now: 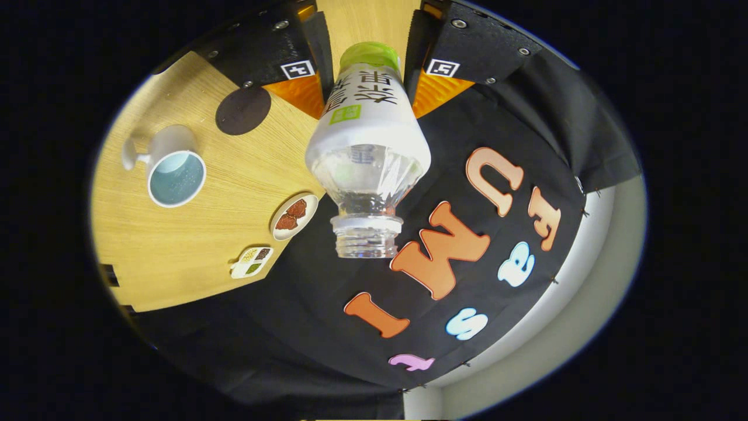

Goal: Take the bottle from table, then pour the juice into the cup, finally place the bottle on the coaster

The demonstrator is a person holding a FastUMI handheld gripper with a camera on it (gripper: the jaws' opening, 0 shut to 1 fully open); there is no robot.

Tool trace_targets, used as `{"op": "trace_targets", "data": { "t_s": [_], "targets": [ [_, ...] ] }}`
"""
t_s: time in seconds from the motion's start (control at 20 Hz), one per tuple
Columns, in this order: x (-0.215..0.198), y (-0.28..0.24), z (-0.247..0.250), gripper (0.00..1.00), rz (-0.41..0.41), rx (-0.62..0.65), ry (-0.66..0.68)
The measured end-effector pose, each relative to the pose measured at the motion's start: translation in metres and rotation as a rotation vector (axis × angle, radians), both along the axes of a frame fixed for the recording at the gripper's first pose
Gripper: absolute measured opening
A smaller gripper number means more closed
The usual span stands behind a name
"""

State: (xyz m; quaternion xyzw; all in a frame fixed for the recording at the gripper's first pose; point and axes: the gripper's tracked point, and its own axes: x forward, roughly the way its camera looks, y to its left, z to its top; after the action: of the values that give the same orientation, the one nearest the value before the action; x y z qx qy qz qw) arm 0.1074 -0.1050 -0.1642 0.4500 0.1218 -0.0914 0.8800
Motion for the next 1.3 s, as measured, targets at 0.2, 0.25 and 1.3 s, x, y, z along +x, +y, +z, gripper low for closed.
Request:
{"op": "trace_targets", "data": {
  "t_s": [0.2, 0.25, 1.3],
  "targets": [
    [0.009, -0.005, -0.001, 0.55, -0.032, 0.138, -0.027],
    [0.011, -0.005, -0.005, 0.55, -0.031, 0.158, -0.021],
    [0.030, -0.010, 0.009, 0.55, -0.114, 0.533, -0.045]
  ]
}}
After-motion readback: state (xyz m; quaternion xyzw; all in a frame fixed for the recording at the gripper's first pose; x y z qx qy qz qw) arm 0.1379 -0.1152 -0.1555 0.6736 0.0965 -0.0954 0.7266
